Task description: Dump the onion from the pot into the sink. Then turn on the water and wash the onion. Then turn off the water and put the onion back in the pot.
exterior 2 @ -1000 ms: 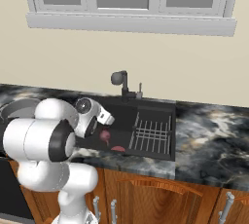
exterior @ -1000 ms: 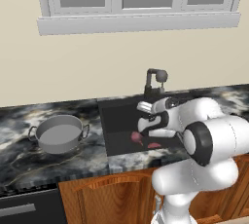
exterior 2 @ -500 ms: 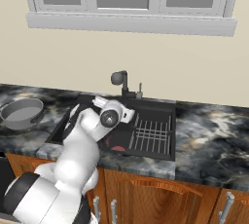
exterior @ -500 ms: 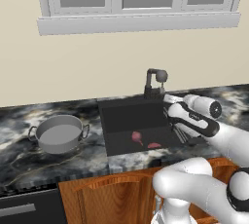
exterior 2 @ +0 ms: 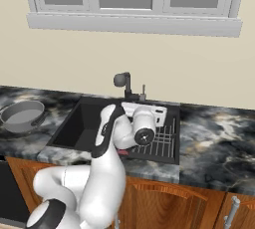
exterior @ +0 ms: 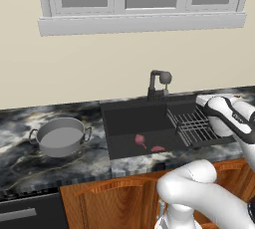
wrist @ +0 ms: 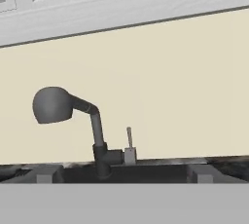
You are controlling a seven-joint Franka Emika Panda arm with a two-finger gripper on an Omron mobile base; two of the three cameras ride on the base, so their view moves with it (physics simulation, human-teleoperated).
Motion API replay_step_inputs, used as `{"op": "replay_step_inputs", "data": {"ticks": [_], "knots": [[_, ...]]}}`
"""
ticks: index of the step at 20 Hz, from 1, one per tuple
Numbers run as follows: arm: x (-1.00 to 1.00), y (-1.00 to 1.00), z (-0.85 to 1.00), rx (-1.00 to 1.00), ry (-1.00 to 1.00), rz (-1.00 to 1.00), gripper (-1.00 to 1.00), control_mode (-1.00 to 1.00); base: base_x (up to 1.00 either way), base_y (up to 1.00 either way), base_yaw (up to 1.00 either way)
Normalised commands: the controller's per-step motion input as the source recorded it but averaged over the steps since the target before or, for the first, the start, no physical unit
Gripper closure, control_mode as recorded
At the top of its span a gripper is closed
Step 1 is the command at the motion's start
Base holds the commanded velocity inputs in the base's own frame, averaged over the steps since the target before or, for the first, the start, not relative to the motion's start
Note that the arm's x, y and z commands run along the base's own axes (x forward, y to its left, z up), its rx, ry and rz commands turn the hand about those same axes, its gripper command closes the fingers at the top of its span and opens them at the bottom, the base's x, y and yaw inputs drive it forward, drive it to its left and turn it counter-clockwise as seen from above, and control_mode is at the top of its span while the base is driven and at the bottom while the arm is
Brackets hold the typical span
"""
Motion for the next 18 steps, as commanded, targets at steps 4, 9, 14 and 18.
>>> {"op": "replay_step_inputs", "data": {"ticks": [4, 9, 14, 18], "knots": [[0.05, 0.04, 0.05, -0.03, 0.06, -0.01, -1.0, -1.0, 0.0, 0.0, 0.0], [0.15, 0.03, 0.0, 0.0, 0.0, 0.0, -1.0, -1.0, 0.0, 0.0, 0.0], [0.23, -0.05, 0.0, 0.0, 0.0, 0.0, -1.0, -1.0, 0.0, 0.0, 0.0], [0.24, 0.0, -0.13, 0.0, -0.1, 0.0, -1.0, -1.0, 0.0, 0.0, 0.0]]}}
